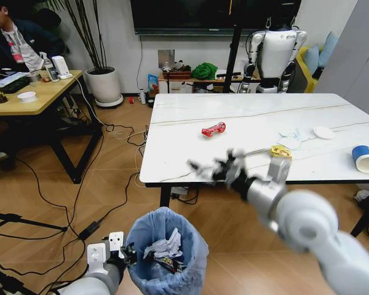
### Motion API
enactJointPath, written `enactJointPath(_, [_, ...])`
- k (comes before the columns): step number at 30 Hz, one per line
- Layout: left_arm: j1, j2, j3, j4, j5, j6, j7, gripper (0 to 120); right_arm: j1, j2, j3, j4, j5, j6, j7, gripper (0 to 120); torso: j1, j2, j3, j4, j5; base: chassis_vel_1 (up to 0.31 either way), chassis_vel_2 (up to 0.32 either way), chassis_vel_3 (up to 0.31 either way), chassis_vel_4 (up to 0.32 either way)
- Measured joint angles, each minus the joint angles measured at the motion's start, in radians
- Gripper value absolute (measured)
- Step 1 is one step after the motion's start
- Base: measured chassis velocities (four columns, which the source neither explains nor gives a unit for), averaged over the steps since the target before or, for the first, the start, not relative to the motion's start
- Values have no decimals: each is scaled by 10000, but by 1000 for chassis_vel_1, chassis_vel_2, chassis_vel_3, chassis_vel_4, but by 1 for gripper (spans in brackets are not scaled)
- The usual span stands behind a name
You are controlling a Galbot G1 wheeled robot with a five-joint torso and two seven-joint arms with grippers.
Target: Pick up the trash bin and place the trash from the table into it.
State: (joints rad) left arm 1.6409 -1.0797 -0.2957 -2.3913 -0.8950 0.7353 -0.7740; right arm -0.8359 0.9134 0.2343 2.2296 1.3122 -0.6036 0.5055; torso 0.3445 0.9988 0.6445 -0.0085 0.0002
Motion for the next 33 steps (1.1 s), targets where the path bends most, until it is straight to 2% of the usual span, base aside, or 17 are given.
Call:
enactJointPath(2, [42,-73,21,-11,122,1,35,0,1084,201,-286,-1210,-277,8,390,100,1,-1,1,2,1,0,0,0,0])
enactJointPath(4, [59,-91,20,-14,179,1,67,0,1375,273,-411,-1576,-369,10,528,100,1,0,1,1,0,0,0,0,0])
enactJointPath(6, [115,-133,-2,-23,299,0,132,0,2206,576,-908,-2760,-561,20,1099,100,1,-1,2,2,0,0,0,0,0])
enactJointPath(11, [139,-194,-41,-40,357,1,158,0,3105,1108,-1609,-3993,-640,-15,1795,100,1,-1,2,1,-1,0,0,0,0])
enactJointPath(14, [146,-231,-111,-60,366,1,163,0,3885,1853,-2200,-5002,-622,-46,2575,100,1,-1,2,0,-3,0,0,0,0])
enactJointPath(15, [146,-231,-111,-60,366,1,163,0,3885,1853,-2200,-5002,-622,-46,2575,100,1,-1,2,0,-3,0,0,0,0])
enactJointPath(19, [149,-240,-179,-63,366,0,169,0,4884,3014,-2785,-6278,-659,-20,3161,100,1,-1,1,3,-6,0,0,0,0])
enactJointPath(20, [149,-240,-179,-63,366,0,169,0,4884,3014,-2785,-6278,-659,-20,3161,100,1,-1,1,3,-6,0,0,0,0])
enactJointPath(24, [134,-244,-228,-81,366,0,186,0,5742,3766,-3112,-7763,-1072,8,3360,100,1,-1,0,4,-7,0,0,0,0])
enactJointPath(33, [87,-217,-373,-83,339,1,282,0,6196,4220,-3371,-9383,-1415,3,3712,100,0,-1,0,-4,-5,0,0,0,0])
